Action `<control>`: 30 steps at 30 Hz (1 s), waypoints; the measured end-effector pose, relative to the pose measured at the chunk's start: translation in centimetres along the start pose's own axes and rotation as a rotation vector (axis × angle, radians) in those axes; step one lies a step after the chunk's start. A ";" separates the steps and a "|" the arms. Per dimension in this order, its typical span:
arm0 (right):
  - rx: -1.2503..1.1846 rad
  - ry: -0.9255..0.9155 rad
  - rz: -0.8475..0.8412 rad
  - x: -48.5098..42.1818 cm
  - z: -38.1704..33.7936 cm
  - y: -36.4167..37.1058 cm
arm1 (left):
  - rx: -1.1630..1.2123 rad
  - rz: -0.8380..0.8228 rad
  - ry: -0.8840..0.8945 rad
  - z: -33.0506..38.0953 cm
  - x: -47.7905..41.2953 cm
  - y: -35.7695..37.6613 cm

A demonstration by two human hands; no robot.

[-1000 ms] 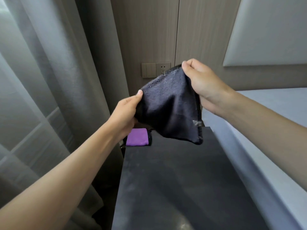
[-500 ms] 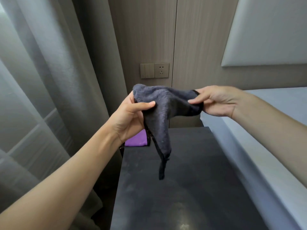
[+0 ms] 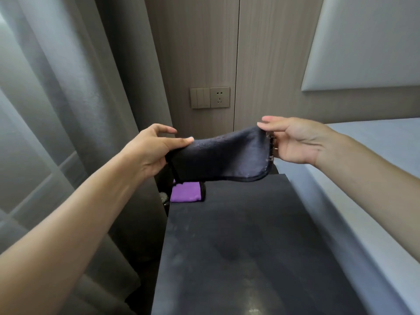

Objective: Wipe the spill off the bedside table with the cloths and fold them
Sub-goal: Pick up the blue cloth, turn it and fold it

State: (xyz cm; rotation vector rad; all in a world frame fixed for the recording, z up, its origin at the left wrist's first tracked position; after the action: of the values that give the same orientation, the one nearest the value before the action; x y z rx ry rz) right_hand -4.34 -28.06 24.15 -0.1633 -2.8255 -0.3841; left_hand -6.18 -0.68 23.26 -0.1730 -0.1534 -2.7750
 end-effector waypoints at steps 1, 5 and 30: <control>-0.029 0.008 0.006 0.1 -0.1 -0.2 | 0.015 -0.029 -0.024 0.3 0.1 -0.1; 0.137 -0.177 0.010 0.6 -0.6 -0.9 | -0.170 -0.082 0.058 1.4 0.0 -0.9; 0.609 -0.712 -0.095 2.2 -4.8 4.6 | 0.104 -0.808 0.057 -1.7 6.4 6.2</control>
State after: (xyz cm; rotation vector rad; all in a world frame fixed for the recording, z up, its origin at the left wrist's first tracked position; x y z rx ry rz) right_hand -4.47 -24.85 30.39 -0.0352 -3.4800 0.6569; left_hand -10.12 -8.81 23.03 0.0041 -0.4339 -3.5540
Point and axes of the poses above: each hand's wrist, its own x-axis away from the middle knuckle, its own y-axis out of the palm, z = x × y, the point moved 3 cm from there along -x, towards the middle knuckle, and after that the axes turned 15 degrees about z, right-handed, at the moved point
